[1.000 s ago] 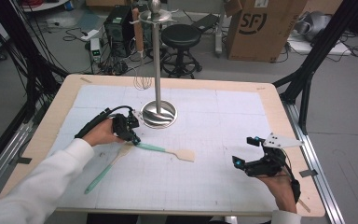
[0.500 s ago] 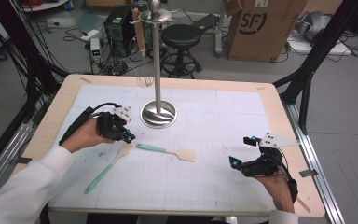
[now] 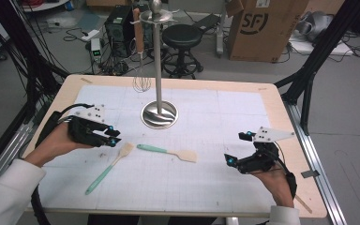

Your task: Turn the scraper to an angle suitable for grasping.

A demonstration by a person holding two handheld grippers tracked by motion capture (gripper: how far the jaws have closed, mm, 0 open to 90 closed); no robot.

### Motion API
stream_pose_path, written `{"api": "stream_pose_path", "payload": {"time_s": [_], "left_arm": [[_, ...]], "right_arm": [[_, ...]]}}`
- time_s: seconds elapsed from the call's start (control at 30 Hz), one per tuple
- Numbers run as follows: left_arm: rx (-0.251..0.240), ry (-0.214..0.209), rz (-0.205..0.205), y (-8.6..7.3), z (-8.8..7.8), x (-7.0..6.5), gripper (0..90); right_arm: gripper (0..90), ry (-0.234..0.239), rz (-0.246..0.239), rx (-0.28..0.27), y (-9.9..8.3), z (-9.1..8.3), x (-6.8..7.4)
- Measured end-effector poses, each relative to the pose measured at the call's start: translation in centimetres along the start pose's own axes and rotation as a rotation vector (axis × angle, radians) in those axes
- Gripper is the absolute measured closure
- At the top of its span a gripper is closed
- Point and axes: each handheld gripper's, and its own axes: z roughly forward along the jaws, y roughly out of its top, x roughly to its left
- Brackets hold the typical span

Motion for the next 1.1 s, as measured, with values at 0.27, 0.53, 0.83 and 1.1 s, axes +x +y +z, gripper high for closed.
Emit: {"api": "stream_pose_path", "payload": {"time_s": [0.27,0.53,0.83,1.1], "left_arm": [[-0.040,0.004,0.027,-1.3,-1.4,-1.4,28.2],[-0.092,0.017,0.036,-2.1,-1.9,-2.5,1.6],[-0.189,0.033,0.032,-3.7,-2.4,-3.5,1.6],[-0.249,0.009,0.018,-5.7,-2.1,-4.1,1.7]], "right_arm": [[0.0,0.039,-0.040,0.046,1.9,1.2,0.2],[0.0,0.081,-0.075,0.068,3.4,2.4,0.4],[0.0,0.130,-0.124,0.114,5.9,4.3,1.1],[0.1,0.161,-0.171,0.163,7.3,7.0,1.7]]}}
